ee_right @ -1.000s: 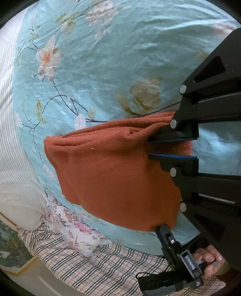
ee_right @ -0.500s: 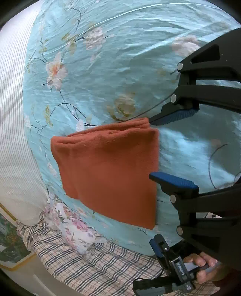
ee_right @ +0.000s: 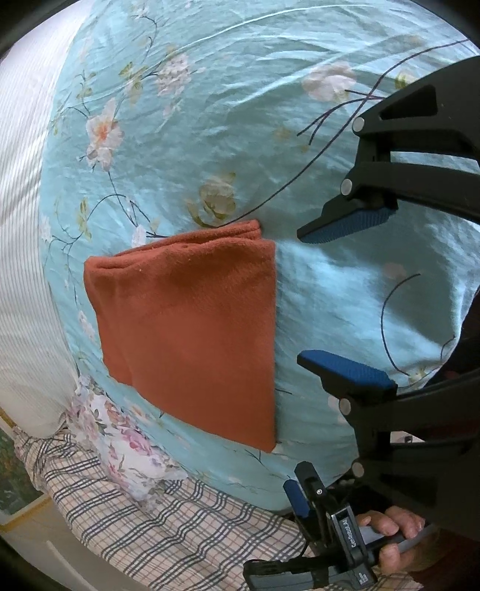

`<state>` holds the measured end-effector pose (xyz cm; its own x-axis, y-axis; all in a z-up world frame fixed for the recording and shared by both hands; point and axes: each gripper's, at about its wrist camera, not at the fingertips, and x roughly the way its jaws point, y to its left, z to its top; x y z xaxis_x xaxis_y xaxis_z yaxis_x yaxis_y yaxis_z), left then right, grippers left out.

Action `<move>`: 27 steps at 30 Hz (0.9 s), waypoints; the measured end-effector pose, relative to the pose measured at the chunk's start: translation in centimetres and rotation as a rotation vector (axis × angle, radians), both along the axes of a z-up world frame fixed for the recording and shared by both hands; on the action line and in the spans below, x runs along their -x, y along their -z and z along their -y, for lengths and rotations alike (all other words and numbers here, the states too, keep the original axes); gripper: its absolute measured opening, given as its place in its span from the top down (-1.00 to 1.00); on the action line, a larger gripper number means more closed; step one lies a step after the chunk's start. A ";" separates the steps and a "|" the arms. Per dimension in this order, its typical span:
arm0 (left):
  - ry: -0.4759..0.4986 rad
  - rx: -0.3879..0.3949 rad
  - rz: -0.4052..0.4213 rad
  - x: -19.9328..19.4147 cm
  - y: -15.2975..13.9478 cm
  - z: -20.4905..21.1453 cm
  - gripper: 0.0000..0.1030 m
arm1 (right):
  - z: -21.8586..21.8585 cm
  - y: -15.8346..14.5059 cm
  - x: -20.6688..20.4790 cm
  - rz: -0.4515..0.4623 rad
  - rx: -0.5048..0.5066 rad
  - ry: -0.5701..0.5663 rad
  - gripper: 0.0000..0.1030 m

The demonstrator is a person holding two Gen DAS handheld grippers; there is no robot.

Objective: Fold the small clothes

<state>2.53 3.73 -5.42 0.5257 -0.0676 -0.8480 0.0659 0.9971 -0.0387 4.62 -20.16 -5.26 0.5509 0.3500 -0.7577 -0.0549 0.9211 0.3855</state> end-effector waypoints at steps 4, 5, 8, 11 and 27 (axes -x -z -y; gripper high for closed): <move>0.011 -0.054 0.053 0.5 -2.1 0.4 -0.58 | -0.3 -1.7 0.5 0.031 0.015 -0.026 -0.58; 0.011 -0.075 0.070 0.6 -2.9 0.5 -0.60 | -0.4 -2.4 0.7 0.046 0.027 -0.033 -0.65; 0.029 -0.094 0.090 0.6 -4.2 0.8 -0.68 | -0.6 -3.7 1.1 0.084 0.066 -0.045 -0.79; 0.044 -0.119 0.093 0.3 -4.5 1.1 -0.69 | -0.8 -3.9 1.0 0.095 0.094 -0.055 -0.86; -0.040 -0.214 0.030 -3.9 -1.4 0.6 -0.69 | -1.3 -1.7 -1.4 0.041 0.096 -0.084 -0.86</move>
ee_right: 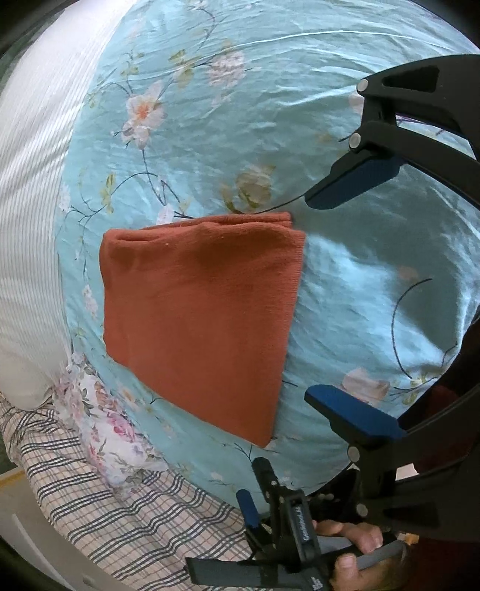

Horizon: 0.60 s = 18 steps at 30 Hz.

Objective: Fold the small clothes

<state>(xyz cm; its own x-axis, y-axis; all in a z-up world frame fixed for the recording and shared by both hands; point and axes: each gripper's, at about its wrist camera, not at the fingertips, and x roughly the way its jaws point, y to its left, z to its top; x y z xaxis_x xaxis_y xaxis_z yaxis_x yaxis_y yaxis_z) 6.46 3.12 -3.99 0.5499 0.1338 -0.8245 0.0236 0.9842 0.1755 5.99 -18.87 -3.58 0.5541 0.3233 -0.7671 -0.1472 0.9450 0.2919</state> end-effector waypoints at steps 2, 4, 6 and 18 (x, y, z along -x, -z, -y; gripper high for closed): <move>-0.005 0.002 0.006 -0.3 -0.1 -0.1 -0.69 | -0.1 -0.1 -0.4 0.005 0.001 -0.007 -0.86; -0.001 0.020 0.005 -0.7 -0.3 -0.1 -0.69 | -0.3 -0.3 -0.8 0.012 0.008 -0.016 -0.86; 0.002 0.023 0.012 -0.8 -0.5 0.1 -0.69 | -0.4 -0.5 -1.2 0.018 0.013 -0.024 -0.86; 0.019 0.021 0.034 -1.9 -1.3 0.7 -0.69 | -0.9 -1.1 -3.1 0.036 0.022 -0.048 -0.87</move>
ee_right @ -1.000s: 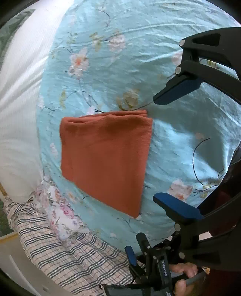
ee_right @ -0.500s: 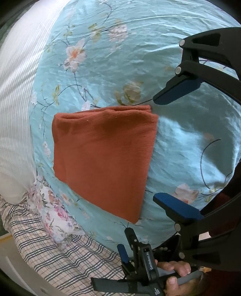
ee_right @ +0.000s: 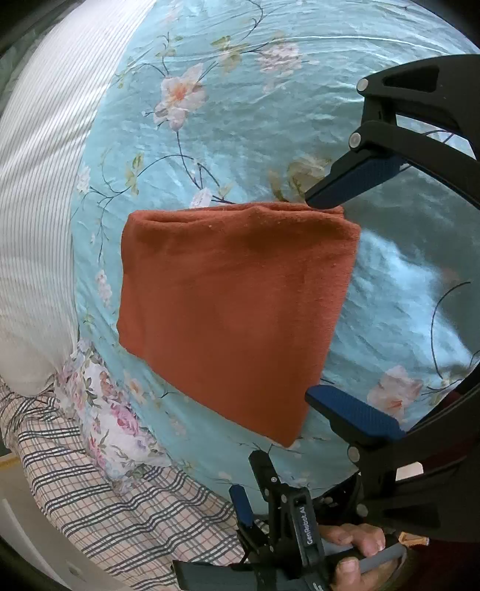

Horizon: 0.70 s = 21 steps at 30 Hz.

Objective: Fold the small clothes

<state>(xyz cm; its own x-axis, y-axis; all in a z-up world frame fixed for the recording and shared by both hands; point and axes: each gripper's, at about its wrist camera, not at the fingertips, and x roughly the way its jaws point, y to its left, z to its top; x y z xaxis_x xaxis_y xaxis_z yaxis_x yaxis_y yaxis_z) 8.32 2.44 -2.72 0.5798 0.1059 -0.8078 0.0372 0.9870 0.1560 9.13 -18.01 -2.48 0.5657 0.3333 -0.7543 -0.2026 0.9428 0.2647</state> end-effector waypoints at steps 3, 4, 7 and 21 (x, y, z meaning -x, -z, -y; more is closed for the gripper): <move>0.010 -0.001 0.005 -0.1 -0.2 0.3 -0.69 | -0.3 0.0 -0.3 -0.002 0.000 -0.005 -0.87; 0.013 -0.005 0.007 -0.1 -0.3 0.4 -0.69 | -0.3 0.0 -0.4 -0.003 0.000 -0.007 -0.87; 0.021 -0.019 0.011 -0.1 -0.4 0.8 -0.69 | -0.4 0.0 -0.5 -0.004 -0.003 -0.011 -0.87; 0.030 -0.008 0.004 -0.5 -0.5 1.0 -0.70 | 0.2 0.0 -1.4 -0.004 -0.028 0.000 -0.88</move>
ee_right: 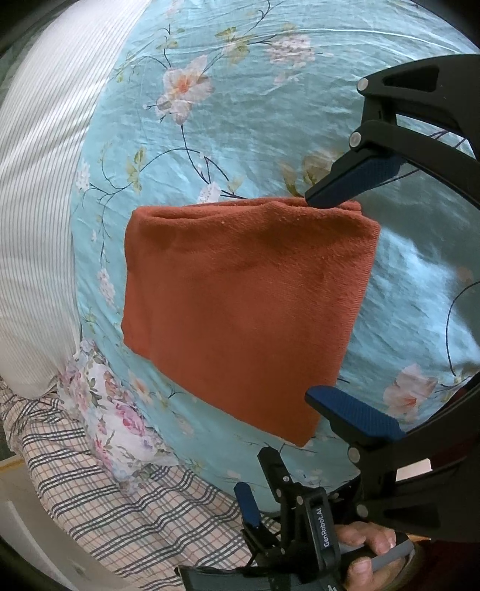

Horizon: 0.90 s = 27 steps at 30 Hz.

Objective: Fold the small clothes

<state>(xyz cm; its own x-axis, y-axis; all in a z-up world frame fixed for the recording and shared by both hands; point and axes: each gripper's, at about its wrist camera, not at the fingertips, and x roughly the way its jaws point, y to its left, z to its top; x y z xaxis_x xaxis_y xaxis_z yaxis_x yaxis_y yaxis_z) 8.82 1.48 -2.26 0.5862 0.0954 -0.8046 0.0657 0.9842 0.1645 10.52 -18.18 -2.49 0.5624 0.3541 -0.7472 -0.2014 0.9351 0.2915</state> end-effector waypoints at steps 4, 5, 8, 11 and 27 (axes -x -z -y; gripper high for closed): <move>0.010 -0.004 -0.002 -0.3 0.0 0.1 -0.70 | 0.0 0.1 -0.1 -0.002 -0.004 0.002 -0.88; 0.011 -0.006 -0.002 -0.4 0.1 0.1 -0.69 | -0.2 0.0 0.1 -0.002 -0.001 0.008 -0.88; 0.008 -0.003 -0.004 -0.5 0.1 0.1 -0.69 | -0.1 0.0 -0.2 -0.005 -0.004 0.014 -0.88; 0.005 0.009 -0.006 -0.7 0.0 -0.1 -0.70 | 0.2 -0.1 -0.6 -0.004 -0.012 0.013 -0.88; 0.008 -0.010 0.009 0.7 -0.4 0.4 -0.70 | -0.3 -0.7 0.7 0.014 -0.014 -0.004 -0.88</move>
<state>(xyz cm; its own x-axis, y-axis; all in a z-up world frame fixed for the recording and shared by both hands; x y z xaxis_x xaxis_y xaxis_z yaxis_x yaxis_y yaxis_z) 8.12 1.03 -1.90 0.5943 0.0989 -0.7982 0.0723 0.9818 0.1755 9.82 -17.91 -1.77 0.5713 0.3667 -0.7343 -0.2090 0.9301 0.3019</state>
